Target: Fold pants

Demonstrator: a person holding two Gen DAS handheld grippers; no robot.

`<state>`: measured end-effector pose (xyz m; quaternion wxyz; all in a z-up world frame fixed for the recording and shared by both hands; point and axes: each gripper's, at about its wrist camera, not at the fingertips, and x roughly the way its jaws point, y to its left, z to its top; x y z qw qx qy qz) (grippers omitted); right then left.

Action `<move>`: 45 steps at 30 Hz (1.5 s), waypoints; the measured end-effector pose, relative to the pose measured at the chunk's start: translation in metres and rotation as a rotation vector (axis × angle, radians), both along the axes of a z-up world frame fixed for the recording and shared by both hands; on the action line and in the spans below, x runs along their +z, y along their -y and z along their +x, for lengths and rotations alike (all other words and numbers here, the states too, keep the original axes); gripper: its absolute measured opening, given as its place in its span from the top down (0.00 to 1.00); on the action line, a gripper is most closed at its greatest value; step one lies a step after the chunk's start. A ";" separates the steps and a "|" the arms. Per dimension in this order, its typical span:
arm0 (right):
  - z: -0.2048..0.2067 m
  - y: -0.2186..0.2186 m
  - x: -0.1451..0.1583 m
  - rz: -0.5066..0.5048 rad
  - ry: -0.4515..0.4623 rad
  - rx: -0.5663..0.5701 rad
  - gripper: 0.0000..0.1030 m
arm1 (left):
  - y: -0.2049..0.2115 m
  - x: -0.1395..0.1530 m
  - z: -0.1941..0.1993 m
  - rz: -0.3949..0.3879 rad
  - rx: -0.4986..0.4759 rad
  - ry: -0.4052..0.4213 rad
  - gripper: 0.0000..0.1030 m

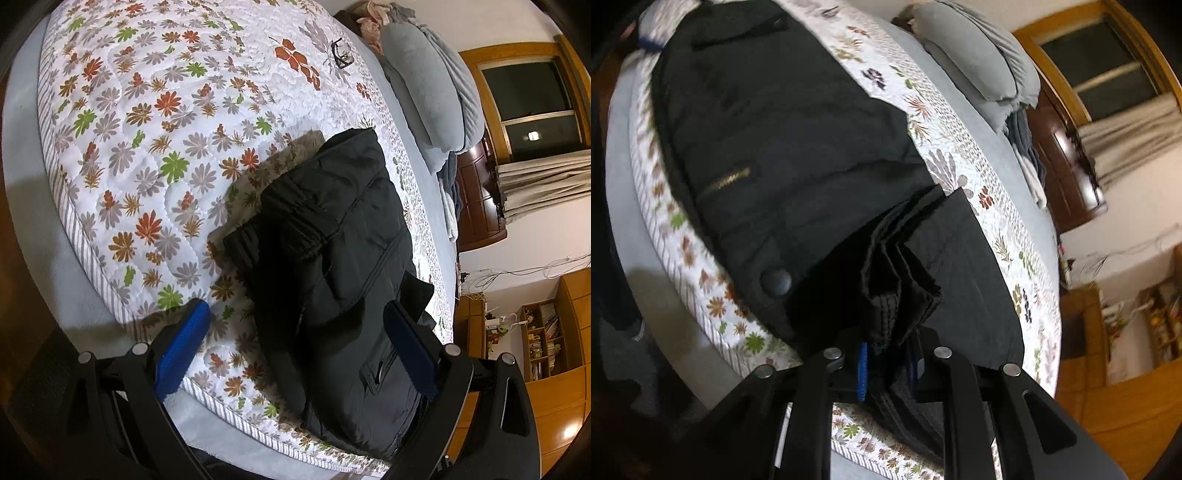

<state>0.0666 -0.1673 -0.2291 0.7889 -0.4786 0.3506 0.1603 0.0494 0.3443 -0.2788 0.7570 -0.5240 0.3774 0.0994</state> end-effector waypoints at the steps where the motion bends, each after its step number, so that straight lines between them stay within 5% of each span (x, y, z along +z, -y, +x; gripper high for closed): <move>1: -0.002 -0.001 -0.006 -0.011 -0.005 0.010 0.72 | 0.000 0.000 0.000 0.000 0.000 0.000 0.08; 5: -0.015 -0.003 -0.010 -0.012 0.006 0.046 0.50 | 0.000 -0.001 0.000 0.003 -0.001 -0.002 0.08; 10: -0.043 0.002 0.021 0.081 0.004 0.131 0.50 | 0.001 -0.001 0.002 0.009 -0.004 -0.004 0.07; 16: 0.009 0.059 0.083 0.437 -0.109 -0.063 0.50 | 0.000 -0.004 0.003 -0.004 0.003 0.002 0.07; 21: 0.063 0.067 0.060 0.416 -0.176 -0.170 0.52 | -0.001 -0.005 0.003 0.003 0.002 0.001 0.06; 31: 0.046 0.030 0.020 0.259 -0.250 -0.065 0.62 | -0.004 -0.004 0.006 -0.039 0.022 0.031 0.05; 33: 0.056 0.030 0.033 0.259 -0.320 -0.046 0.56 | -0.009 -0.005 0.002 -0.076 0.036 0.053 0.05; 35: 0.069 0.026 0.052 0.257 -0.375 -0.023 0.28 | -0.014 -0.008 -0.004 -0.146 0.067 0.090 0.05; 40: 0.124 -0.018 0.119 0.311 -0.584 0.094 0.20 | -0.023 -0.024 -0.015 -0.316 0.152 0.180 0.05; 45: 0.186 -0.124 0.148 0.392 -0.912 0.191 0.19 | -0.027 -0.030 -0.007 -0.327 0.157 0.198 0.07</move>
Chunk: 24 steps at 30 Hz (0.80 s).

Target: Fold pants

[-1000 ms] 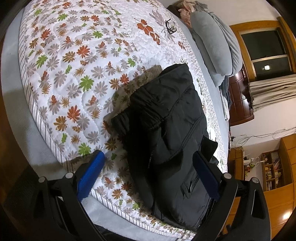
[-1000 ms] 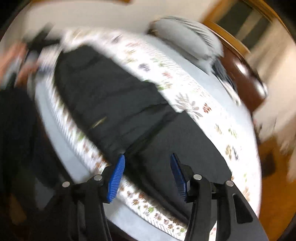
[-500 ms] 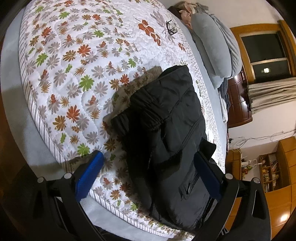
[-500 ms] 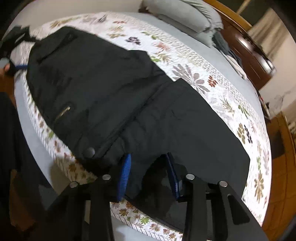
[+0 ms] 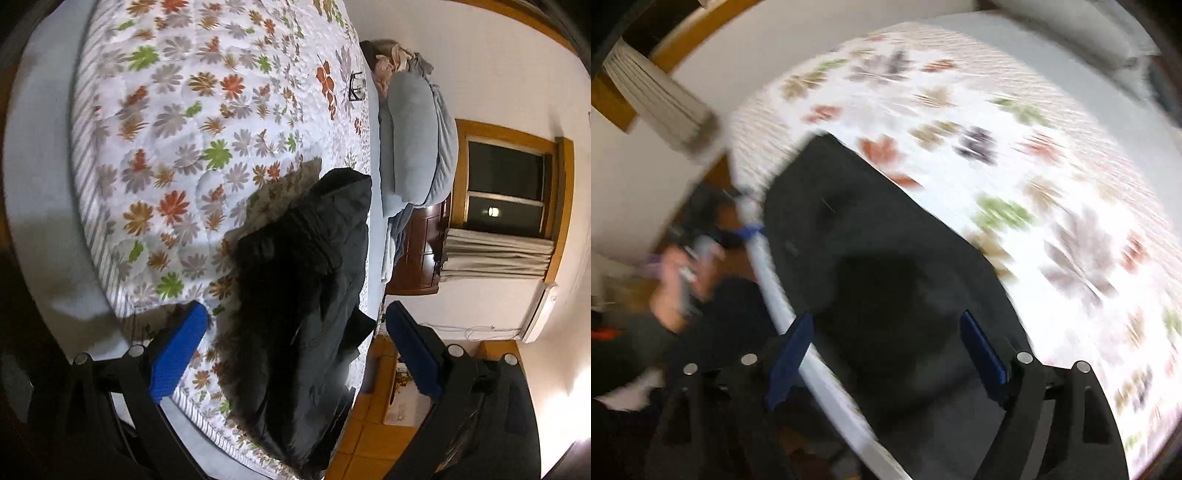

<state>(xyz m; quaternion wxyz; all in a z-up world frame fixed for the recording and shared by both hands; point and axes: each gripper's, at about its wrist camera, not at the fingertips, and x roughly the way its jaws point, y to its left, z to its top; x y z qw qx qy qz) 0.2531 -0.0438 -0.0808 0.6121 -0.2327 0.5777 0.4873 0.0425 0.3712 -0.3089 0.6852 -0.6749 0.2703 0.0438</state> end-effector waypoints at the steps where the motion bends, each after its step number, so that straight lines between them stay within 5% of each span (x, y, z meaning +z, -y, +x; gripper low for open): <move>1: 0.013 -0.045 -0.004 0.009 -0.090 0.069 0.19 | 0.000 0.001 0.004 0.017 -0.011 -0.003 0.07; 10: 0.026 -0.214 -0.069 -0.083 -0.186 0.298 0.18 | 0.005 0.021 0.029 0.143 -0.053 -0.059 0.07; 17: 0.046 -0.254 -0.124 -0.125 -0.297 0.359 0.15 | 0.012 0.035 0.043 0.167 -0.036 -0.073 0.07; 24: 0.053 -0.271 -0.142 -0.117 -0.384 0.383 0.14 | 0.019 0.038 0.055 0.187 -0.064 -0.129 0.09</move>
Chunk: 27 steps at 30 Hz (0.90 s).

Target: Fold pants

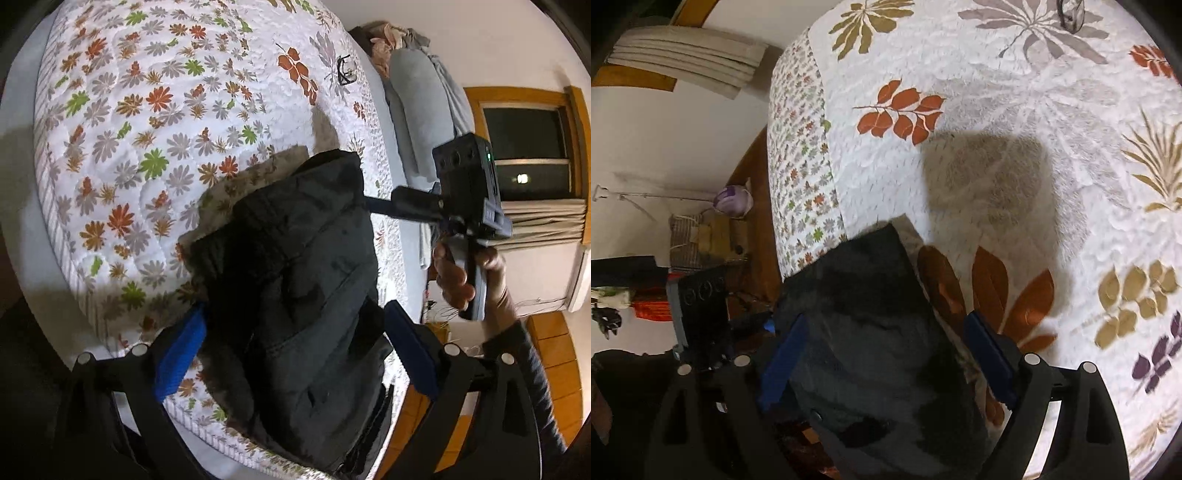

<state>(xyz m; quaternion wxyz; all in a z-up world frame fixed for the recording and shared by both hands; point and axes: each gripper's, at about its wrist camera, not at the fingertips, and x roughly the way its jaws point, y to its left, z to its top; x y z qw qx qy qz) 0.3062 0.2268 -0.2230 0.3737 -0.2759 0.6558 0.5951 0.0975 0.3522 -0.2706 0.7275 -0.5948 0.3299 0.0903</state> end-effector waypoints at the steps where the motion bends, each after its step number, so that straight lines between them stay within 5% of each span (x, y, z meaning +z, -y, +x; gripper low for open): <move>1: -0.001 -0.002 -0.002 -0.001 -0.009 0.008 0.14 | 0.001 0.002 0.002 0.021 -0.006 -0.013 0.09; 13: -0.014 -0.016 -0.032 -0.072 -0.021 0.068 0.14 | -0.005 -0.004 -0.004 0.046 -0.025 -0.046 0.09; 27: -0.023 -0.021 -0.035 -0.081 -0.027 0.110 0.14 | -0.001 -0.008 0.003 0.071 -0.035 -0.068 0.08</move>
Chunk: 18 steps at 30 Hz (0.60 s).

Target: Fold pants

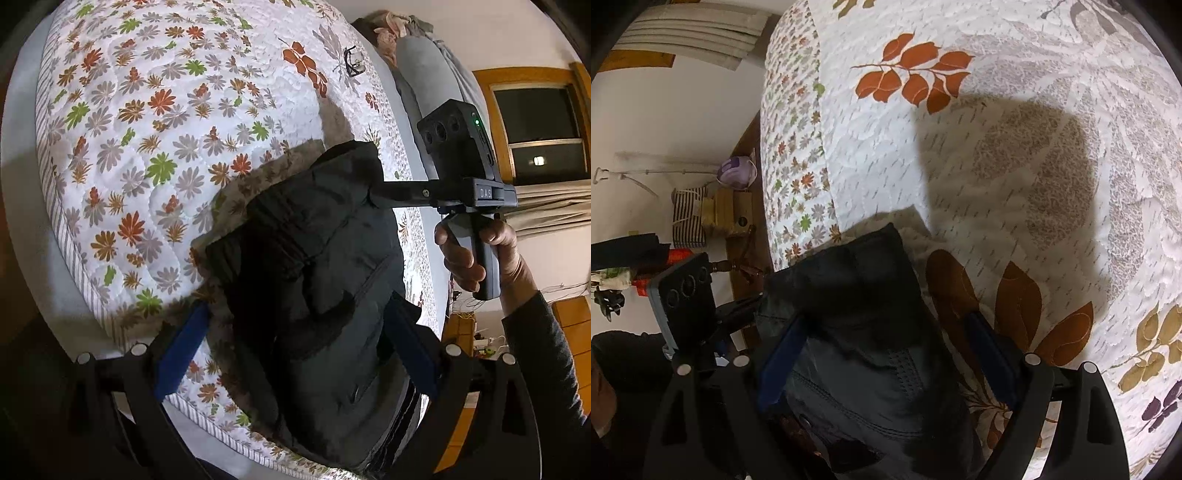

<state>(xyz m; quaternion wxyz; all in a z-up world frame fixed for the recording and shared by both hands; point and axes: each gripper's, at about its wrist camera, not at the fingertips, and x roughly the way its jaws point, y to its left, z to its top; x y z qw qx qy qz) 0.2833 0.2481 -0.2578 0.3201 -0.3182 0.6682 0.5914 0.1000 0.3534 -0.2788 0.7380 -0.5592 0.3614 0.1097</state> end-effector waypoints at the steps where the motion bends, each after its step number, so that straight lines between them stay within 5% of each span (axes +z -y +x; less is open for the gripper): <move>1: -0.001 -0.001 -0.001 -0.002 -0.001 0.006 0.14 | -0.001 0.000 0.000 -0.005 0.001 0.003 0.08; 4: -0.004 -0.004 -0.004 -0.008 0.002 0.015 0.14 | -0.007 -0.006 -0.005 -0.077 0.017 0.048 0.08; 8: -0.006 -0.007 0.000 -0.001 0.003 0.020 0.14 | -0.031 -0.034 -0.026 -0.357 0.118 0.184 0.08; 10: -0.005 -0.007 0.002 0.003 0.004 0.019 0.14 | -0.034 -0.040 -0.031 -0.403 0.137 0.207 0.08; 18: -0.008 -0.006 -0.002 0.001 -0.006 0.028 0.14 | -0.019 -0.019 -0.006 -0.287 0.070 0.138 0.09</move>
